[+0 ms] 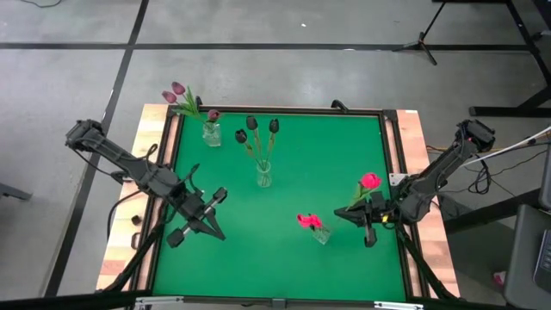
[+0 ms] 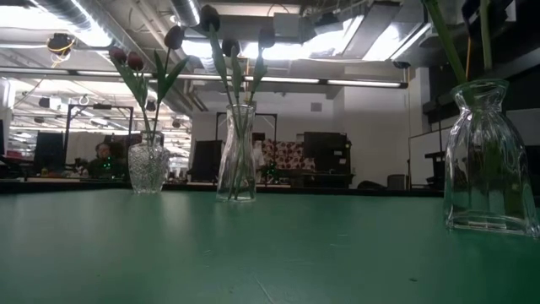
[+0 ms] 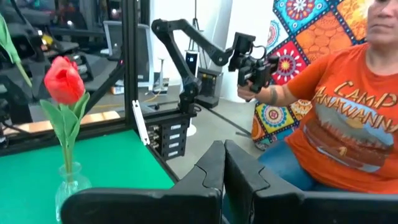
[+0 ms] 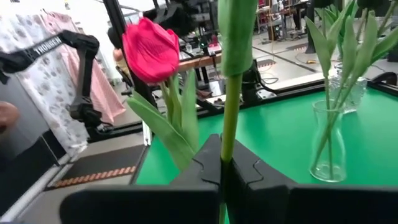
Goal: Sort flowers into vase by color
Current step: Put the pink tulip into the bottom transparent vase
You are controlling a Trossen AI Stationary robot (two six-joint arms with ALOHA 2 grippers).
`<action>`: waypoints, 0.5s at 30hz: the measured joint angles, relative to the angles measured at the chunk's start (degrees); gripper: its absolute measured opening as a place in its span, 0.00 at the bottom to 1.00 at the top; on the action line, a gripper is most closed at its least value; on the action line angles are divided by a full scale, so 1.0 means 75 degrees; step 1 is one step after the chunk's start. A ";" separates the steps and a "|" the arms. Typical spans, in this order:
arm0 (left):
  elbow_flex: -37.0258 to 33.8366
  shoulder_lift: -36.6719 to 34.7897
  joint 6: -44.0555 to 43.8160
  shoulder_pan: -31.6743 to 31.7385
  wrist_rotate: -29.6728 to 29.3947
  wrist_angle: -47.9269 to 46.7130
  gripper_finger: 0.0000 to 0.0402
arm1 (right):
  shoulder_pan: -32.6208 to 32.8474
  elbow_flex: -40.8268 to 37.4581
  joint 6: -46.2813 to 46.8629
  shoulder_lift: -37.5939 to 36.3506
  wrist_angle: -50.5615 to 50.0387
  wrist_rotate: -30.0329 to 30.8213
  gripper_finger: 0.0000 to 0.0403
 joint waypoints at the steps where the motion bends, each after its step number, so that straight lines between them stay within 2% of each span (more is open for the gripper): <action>1: 0.0000 -0.0056 0.0003 0.0000 0.0002 -0.0003 0.00 | 0.0000 0.0000 0.0000 0.0000 -0.0072 0.0034 0.00; 15: 0.0000 -0.0168 0.0207 0.0000 -0.0128 -0.0181 0.00 | 0.0003 0.0000 0.0446 0.0251 -0.0427 0.0242 0.00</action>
